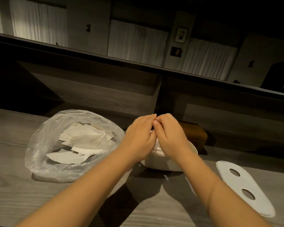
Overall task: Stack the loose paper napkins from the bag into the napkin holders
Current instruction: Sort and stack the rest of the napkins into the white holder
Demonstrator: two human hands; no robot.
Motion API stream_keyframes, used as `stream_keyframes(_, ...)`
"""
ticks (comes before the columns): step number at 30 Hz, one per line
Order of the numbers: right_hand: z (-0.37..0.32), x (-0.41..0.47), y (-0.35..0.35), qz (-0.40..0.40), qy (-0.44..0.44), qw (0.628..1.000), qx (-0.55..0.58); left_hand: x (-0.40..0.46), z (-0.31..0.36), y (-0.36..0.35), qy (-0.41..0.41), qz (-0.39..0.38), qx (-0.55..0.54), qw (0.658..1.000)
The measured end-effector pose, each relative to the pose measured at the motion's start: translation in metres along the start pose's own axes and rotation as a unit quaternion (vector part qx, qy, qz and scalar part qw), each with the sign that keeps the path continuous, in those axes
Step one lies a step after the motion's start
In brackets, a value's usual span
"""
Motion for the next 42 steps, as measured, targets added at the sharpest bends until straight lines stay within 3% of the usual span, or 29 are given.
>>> stream_keyframes(3,-0.031,-0.001,-0.014,0.02,0.017,0.997,0.073,-0.02,-0.002,0.042,-0.048,0.057,-0.032,0.997)
stream_keyframes(8,-0.085,0.0,-0.1,-0.165,-0.005,0.978,0.129,-0.059,-0.085,0.113,0.075,0.082,0.083,0.99)
stream_keyframes(12,-0.101,0.002,-0.159,-0.276,-0.012,0.96,0.051,-0.095,-0.138,0.156,0.123,0.178,0.08,0.973)
stream_keyframes(16,-0.106,-0.001,-0.182,-0.329,0.049,0.942,-0.054,-0.123,-0.16,0.164,0.108,0.29,-0.055,0.949)
stream_keyframes(18,-0.109,-0.007,-0.189,-0.358,0.07,0.926,-0.093,-0.124,-0.16,0.166,0.084,0.294,-0.103,0.947)
stream_keyframes(20,-0.104,-0.01,-0.195,-0.391,0.061,0.909,-0.13,-0.118,-0.162,0.159,0.102,0.2,-0.106,0.969)
stream_keyframes(22,-0.101,-0.01,-0.199,-0.406,0.054,0.9,-0.15,-0.117,-0.171,0.141,0.157,0.018,-0.049,0.986)
stream_keyframes(24,-0.098,-0.005,-0.2,-0.385,0.044,0.909,-0.152,-0.126,-0.181,0.123,0.199,-0.133,-0.009,0.971)
stream_keyframes(27,-0.092,0.001,-0.196,-0.317,0.023,0.936,-0.149,-0.132,-0.186,0.107,0.207,-0.214,0.01,0.955)
stream_keyframes(31,-0.086,0.007,-0.196,-0.286,0.004,0.948,-0.14,-0.123,-0.173,0.104,0.159,-0.167,0.073,0.97)
stream_keyframes(37,-0.071,0.014,-0.2,-0.28,-0.058,0.95,-0.127,-0.128,-0.185,0.117,0.228,-0.072,-0.093,0.966)
stream_keyframes(39,-0.071,0.016,-0.201,-0.295,-0.038,0.941,-0.162,-0.127,-0.186,0.125,0.249,0.011,-0.126,0.96)
stream_keyframes(42,-0.079,0.027,-0.19,-0.224,-0.018,0.967,-0.12,-0.127,-0.182,0.146,0.271,0.19,-0.141,0.933)
Point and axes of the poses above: each hand's wrist, its own x-axis towards the middle knuckle, its own y-axis out of the back of the hand, z = x × y, the point moved 7 cm from there along x, towards the middle knuckle, and after that the axes turned 3 degrees about -y, right-handed, at the moved point
